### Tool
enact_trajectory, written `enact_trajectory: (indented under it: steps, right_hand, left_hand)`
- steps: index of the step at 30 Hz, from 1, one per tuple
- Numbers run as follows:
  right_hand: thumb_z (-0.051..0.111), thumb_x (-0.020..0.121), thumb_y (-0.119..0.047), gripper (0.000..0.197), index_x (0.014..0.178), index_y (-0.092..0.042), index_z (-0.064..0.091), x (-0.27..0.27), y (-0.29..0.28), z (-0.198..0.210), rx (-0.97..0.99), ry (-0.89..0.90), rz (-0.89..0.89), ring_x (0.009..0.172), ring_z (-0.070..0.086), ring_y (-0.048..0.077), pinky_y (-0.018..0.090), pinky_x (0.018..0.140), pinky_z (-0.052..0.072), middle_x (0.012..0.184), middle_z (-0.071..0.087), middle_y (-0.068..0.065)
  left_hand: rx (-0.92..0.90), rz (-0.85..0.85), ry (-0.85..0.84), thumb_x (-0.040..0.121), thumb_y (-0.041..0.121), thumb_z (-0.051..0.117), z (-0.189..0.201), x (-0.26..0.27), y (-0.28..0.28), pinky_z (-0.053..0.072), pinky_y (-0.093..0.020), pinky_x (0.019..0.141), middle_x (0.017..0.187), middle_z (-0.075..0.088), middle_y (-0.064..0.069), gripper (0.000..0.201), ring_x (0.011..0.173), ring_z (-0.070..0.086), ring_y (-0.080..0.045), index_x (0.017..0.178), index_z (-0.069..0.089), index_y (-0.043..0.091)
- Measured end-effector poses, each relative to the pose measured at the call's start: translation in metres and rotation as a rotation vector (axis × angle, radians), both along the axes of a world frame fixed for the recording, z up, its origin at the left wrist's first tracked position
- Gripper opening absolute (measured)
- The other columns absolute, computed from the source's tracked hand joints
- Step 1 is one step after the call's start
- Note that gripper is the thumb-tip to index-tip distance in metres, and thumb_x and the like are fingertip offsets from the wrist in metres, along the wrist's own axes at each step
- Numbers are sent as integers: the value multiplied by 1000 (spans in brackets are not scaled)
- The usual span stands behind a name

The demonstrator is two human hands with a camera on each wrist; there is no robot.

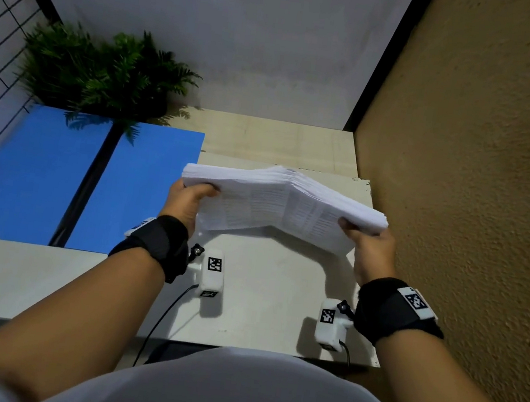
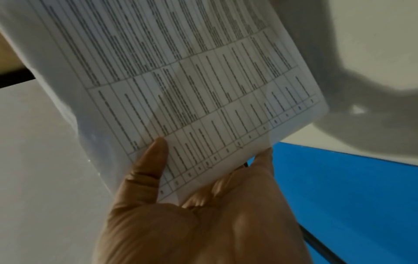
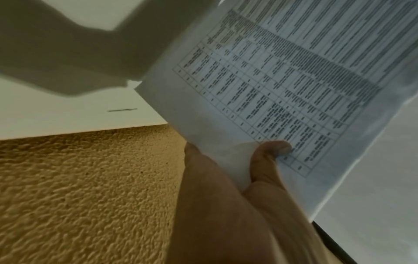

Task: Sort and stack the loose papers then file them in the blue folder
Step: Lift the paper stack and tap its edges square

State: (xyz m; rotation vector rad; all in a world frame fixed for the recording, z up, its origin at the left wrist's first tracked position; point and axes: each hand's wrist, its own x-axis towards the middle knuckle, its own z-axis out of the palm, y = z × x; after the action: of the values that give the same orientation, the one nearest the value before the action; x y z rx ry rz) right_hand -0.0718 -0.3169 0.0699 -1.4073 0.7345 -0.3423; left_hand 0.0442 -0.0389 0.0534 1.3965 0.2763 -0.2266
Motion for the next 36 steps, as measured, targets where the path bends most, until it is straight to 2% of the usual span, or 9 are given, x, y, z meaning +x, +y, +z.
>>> enact_trajectory:
  steps: [5,10,15,20,23,25,28,33,36]
  right_hand:
    - [78,72,8,40,96,-21,66,-8,-3,6,-5,-23,44,90,63,13,22,72,51,96,69,-1]
    - [73,79,4,26,87,-18,63,-7,7,14,49,-53,25,87,58,19,15,52,51,89,63,4]
    - [77,75,4,32,91,-20,62,-12,-1,20,-54,-42,56,90,58,16,17,62,52,93,64,-1]
    - [69,79,-6,31,102,-24,62,1,6,43,-882,297,234,101,57,19,42,92,50,103,62,-5]
    - [62,85,-17,29,113,-24,58,22,37,55,-1343,435,519,109,56,24,57,111,28,108,63,-2]
    - [59,87,-17,29,116,-20,55,39,64,56,-1388,413,671,105,59,27,49,105,34,106,64,2]
    - [59,86,-13,35,121,-17,53,66,88,49,-1398,460,811,96,63,30,33,70,41,104,66,7]
    - [62,86,-15,14,97,-18,70,84,93,56,-1485,475,853,92,65,30,29,67,38,92,68,6]
    - [68,84,-22,8,90,-18,71,87,87,72,-1297,394,748,82,62,30,29,63,38,85,68,8]
  left_hand:
    - [21,-61,-47,59,7,66,-1,3,7,45,-33,78,94,66,-2,42,92,58,-21,100,63,17]
    - [41,-35,-31,56,14,69,-2,0,0,46,-36,79,92,66,-4,48,92,59,-24,103,65,9]
    - [54,-71,-66,55,11,68,0,3,8,44,-32,78,90,62,-3,39,88,56,-20,93,61,14]
    - [123,-65,-51,71,-3,67,-8,3,1,46,-29,73,90,64,-1,33,90,58,-22,101,61,11]
    - [120,-39,-37,78,-12,61,-8,3,-4,46,-27,70,89,63,-2,31,87,57,-20,102,61,8]
    - [119,-40,-26,76,-9,63,-9,1,-5,46,-28,71,91,64,-5,31,87,58,-20,101,62,8]
    - [118,-53,-8,73,-5,65,-10,-1,-3,46,-30,71,91,64,-6,28,86,57,-21,97,62,9]
    - [189,-71,-77,81,-3,70,-9,6,18,50,-21,74,93,65,-1,26,86,60,-14,89,61,20]
    - [270,58,-58,87,2,71,-13,18,59,46,-6,63,100,59,-2,22,84,59,-8,98,56,13]
